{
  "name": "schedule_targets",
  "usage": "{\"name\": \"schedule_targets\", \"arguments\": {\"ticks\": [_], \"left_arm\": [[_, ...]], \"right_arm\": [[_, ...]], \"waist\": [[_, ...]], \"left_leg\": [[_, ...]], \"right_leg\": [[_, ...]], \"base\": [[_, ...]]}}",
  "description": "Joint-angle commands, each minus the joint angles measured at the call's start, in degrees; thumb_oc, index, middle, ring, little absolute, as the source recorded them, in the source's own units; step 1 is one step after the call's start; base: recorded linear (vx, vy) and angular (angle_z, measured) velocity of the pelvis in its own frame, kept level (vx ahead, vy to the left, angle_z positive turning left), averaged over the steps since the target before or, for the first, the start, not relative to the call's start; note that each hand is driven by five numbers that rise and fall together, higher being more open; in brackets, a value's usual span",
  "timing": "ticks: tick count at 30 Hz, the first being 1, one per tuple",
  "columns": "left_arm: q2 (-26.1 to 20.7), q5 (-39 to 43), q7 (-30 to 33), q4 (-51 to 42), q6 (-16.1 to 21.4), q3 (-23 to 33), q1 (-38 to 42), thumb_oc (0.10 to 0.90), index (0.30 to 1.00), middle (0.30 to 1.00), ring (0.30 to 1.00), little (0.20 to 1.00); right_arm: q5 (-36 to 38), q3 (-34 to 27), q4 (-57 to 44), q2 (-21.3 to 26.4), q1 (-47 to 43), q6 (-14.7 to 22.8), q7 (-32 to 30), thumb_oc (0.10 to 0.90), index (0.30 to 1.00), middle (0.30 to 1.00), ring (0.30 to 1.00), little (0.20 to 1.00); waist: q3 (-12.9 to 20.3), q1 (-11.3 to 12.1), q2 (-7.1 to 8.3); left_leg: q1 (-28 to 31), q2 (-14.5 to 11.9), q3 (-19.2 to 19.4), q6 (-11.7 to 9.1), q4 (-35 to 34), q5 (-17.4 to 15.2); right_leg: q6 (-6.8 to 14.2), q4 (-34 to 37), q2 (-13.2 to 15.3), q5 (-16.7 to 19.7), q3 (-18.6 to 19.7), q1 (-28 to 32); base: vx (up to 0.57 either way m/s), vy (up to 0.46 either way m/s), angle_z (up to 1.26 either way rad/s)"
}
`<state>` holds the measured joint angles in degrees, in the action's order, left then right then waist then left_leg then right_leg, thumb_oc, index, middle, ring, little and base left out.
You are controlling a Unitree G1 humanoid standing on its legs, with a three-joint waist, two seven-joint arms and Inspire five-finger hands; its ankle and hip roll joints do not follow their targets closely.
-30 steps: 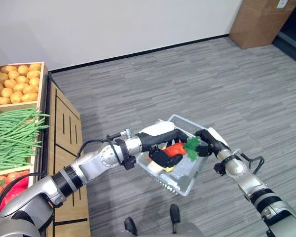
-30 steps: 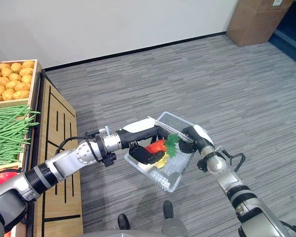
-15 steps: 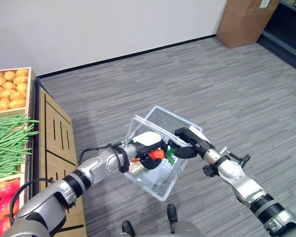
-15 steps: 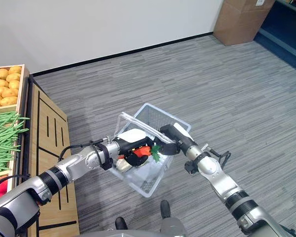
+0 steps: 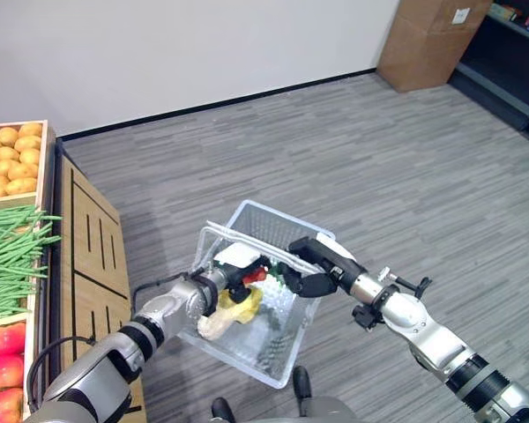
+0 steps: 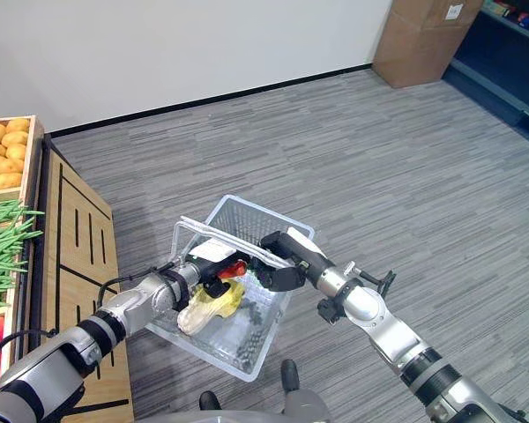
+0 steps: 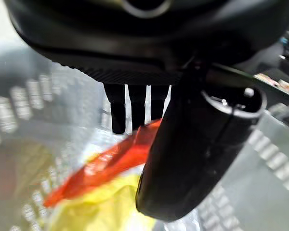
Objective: Get the vegetables into the basket
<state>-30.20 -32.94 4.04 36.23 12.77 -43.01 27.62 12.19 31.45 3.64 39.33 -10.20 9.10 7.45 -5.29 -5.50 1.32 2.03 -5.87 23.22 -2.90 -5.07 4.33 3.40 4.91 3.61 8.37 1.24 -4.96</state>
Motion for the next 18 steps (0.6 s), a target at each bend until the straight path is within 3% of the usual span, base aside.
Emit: {"name": "schedule_targets", "arguments": {"ticks": [1,8,12,15,17,18], "left_arm": [[1.3,1.5,3.8,-1.4,2.4,1.3,5.2,0.900,1.000,1.000,1.000,1.000],[-1.3,9.4,-0.7,-17.3,6.0,0.9,2.7,0.900,1.000,1.000,1.000,1.000],[-6.8,27.7,-7.8,-35.5,7.0,3.7,-3.8,0.900,1.000,1.000,1.000,1.000],[-10.3,40.8,-12.6,-42.1,6.2,5.5,-9.3,0.900,1.000,1.000,1.000,1.000],[-11.3,43.4,-13.7,-43.1,5.9,6.0,-10.5,0.900,1.000,1.000,1.000,1.000],[-12.2,48.4,-15.3,-43.6,5.2,6.6,-13.0,0.900,1.000,1.000,1.000,1.000]], "right_arm": [[3.8,-6.2,-6.9,-3.3,-4.6,8.9,-3.7,0.400,0.300,0.300,0.300,0.300],[-2.1,-10.0,0.5,-4.7,-3.3,8.3,-8.1,0.400,0.300,0.300,0.300,0.300],[-6.9,-14.7,11.0,-6.6,-1.2,7.1,-12.3,0.400,0.300,0.300,0.300,0.300],[-9.5,-16.9,20.8,-7.7,-1.1,5.9,-14.7,0.400,0.300,0.300,0.300,0.300],[-10.0,-17.1,23.3,-7.8,-1.2,5.7,-15.1,0.400,0.300,0.300,0.300,0.300],[-10.9,-17.7,28.5,-8.1,-1.2,5.0,-15.8,0.400,0.300,0.300,0.300,0.300]], "waist": [[4.4,0.7,1.13],[4.6,1.7,0.76],[4.5,3.2,0.71],[4.6,4.3,0.70],[4.6,4.3,0.78],[4.6,4.9,0.71]], "left_leg": [[-0.1,-2.3,-1.2,-3.7,0.1,-0.4],[-0.4,-2.1,-2.6,-3.4,0.1,-0.6],[-0.5,-1.8,-4.0,-3.1,0.1,-0.7],[-0.5,-1.7,-4.8,-3.0,0.1,-0.7],[-0.5,-1.6,-4.9,-3.0,0.1,-0.7],[-0.6,-1.6,-5.2,-3.0,0.1,-0.6]], "right_leg": [[6.4,-0.1,4.3,-0.8,-2.1,1.3],[6.3,0.0,4.7,-1.2,-3.3,2.2],[6.2,0.0,5.0,-1.4,-4.5,2.9],[6.1,0.0,5.1,-1.5,-4.9,3.4],[6.1,0.0,5.1,-1.5,-5.0,3.5],[6.1,-0.1,5.1,-1.6,-5.2,3.6]], "base": [[0.00,0.000,0.00],[0.01,0.001,0.05],[0.00,0.004,0.15],[0.00,0.007,0.21],[0.00,0.000,0.11],[0.00,0.000,0.00]]}}
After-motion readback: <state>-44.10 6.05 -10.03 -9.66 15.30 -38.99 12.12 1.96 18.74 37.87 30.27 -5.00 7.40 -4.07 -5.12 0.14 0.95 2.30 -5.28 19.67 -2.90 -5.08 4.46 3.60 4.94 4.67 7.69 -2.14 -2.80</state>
